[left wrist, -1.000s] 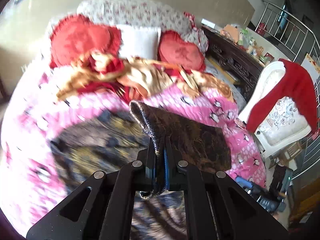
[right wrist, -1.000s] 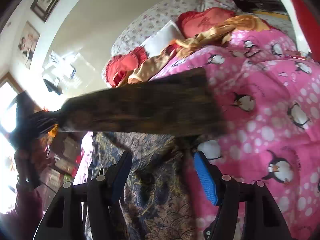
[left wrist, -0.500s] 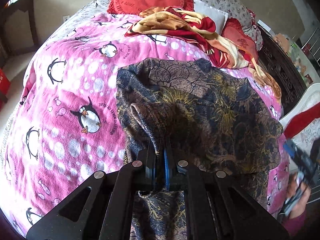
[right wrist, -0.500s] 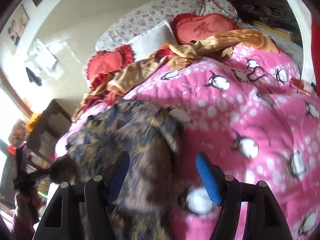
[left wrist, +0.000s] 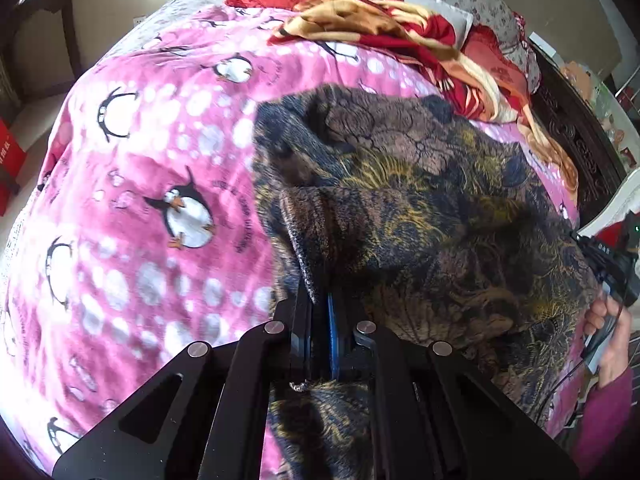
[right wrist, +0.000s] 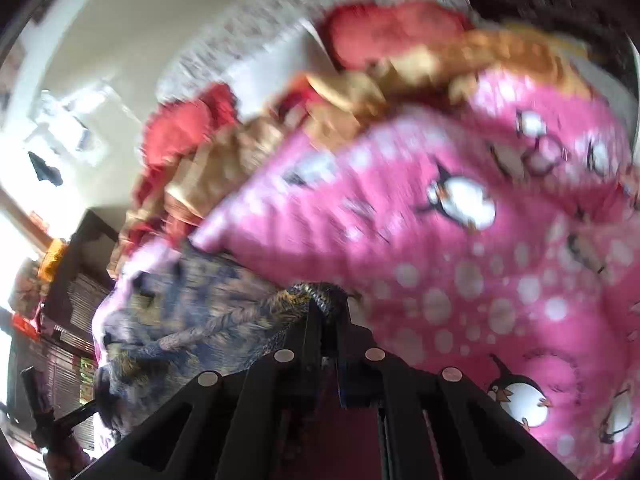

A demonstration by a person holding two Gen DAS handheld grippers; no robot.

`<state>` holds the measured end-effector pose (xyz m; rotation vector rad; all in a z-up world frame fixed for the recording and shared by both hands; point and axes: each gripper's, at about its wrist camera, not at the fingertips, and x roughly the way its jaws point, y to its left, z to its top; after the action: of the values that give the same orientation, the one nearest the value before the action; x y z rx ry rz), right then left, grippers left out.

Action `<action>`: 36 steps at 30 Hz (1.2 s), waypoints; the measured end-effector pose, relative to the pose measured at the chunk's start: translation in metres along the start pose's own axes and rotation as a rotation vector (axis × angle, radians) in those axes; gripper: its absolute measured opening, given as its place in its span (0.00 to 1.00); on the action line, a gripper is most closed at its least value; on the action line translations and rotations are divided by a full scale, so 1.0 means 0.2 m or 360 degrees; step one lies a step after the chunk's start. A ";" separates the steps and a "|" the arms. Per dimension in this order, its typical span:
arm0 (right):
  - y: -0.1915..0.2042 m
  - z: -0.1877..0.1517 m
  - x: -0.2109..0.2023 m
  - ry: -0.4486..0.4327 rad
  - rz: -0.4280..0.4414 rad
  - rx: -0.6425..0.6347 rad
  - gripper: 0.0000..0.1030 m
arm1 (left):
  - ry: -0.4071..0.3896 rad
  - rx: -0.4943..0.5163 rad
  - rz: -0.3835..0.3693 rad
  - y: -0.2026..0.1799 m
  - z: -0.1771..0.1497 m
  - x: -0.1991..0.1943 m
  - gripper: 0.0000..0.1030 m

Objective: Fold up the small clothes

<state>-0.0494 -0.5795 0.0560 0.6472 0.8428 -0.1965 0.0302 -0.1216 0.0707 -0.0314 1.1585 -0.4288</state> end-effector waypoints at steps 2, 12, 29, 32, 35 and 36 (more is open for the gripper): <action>-0.05 0.00 -0.04 -0.0010 0.0045 0.0104 0.28 | -0.0009 0.0029 0.0039 -0.02 0.00 0.01 0.05; 0.06 -0.45 -0.34 0.0112 0.0368 -0.0091 0.63 | -0.0010 0.0001 0.0014 -0.01 0.00 0.02 0.05; -0.14 -0.57 -0.36 0.0142 0.0182 0.0091 0.54 | 0.0034 0.0140 0.0059 -0.09 -0.11 0.03 0.05; -0.17 -0.43 -0.50 -0.0049 0.0147 0.0102 0.57 | 0.0039 0.0133 0.0046 -0.07 -0.10 0.03 0.05; -0.14 -0.22 -0.50 -0.0140 0.0084 0.0058 0.56 | 0.0044 0.0121 0.0053 -0.07 -0.10 0.04 0.05; -0.11 -0.15 -0.47 -0.0140 0.0078 -0.0003 0.56 | 0.0045 0.0122 0.0060 -0.07 -0.10 0.05 0.05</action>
<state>-0.1388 -0.5876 0.1011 0.6526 0.7417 -0.1786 0.0105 -0.1343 0.0579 0.0632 1.1676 -0.4411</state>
